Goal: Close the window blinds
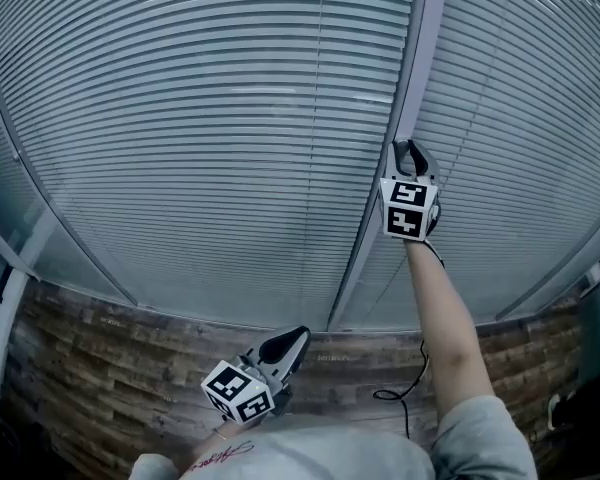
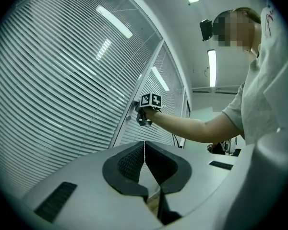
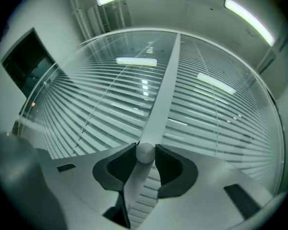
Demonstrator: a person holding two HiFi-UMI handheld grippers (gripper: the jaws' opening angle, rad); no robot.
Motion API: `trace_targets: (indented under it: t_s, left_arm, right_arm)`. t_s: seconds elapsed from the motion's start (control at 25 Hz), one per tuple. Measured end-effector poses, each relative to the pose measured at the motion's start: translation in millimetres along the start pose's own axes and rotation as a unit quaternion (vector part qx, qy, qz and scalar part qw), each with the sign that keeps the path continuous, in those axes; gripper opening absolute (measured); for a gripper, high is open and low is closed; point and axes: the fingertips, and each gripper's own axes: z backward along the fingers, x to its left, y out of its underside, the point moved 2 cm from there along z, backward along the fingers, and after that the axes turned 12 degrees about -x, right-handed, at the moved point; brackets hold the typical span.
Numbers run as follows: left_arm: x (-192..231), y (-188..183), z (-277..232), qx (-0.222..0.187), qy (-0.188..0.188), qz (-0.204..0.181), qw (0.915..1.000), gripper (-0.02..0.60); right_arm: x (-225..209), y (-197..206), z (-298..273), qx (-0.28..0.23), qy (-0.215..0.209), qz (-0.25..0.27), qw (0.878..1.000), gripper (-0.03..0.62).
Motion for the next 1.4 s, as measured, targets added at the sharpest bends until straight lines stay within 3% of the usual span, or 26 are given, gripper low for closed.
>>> trace_targets:
  t_s: [0.12,0.4,0.68,0.92,1.0,1.08,1.32,1.4]
  left_arm:
    - [1,-1,0,0.001,0.001,0.002,1.0000,0.018]
    - [0,0,0,0.003,0.004,0.005,1.0000,0.018]
    - [-2,-3,-5,0.001,0.007,0.004,1.0000,0.018]
    - [0,0,-3,-0.001,0.008,0.003,1.0000,0.018]
    - [1,0,0,-0.003,0.005,0.003,1.0000,0.018]
    - [2,-1,2,-0.005,0.002,0.002,1.0000,0.018]
    - [3,-6,2,-0.006,-0.003,0.004,1.0000,0.018]
    - [6,-8,4,-0.005,-0.005,0.004,1.0000,0.018]
  right_arm:
    - [3,-4,-1,-0.011,-0.043,0.105,0.993,0.132]
    - [11,-7,0,-0.029,-0.112,0.282,0.952,0.133]
    - [14,-6,0,-0.045,-0.166,0.429,0.887,0.133]
    - [19,0,4,-0.053,-0.202,0.530,0.822,0.133]
    - [21,1,5,-0.051,-0.210,0.552,0.805,0.133]
    - [22,1,5,-0.052,-0.210,0.552,0.805,0.133]
    - [16,-3,3,-0.039,-0.160,0.504,0.848,0.133]
    - [15,-7,7,-0.040,-0.144,0.471,0.869,0.133]
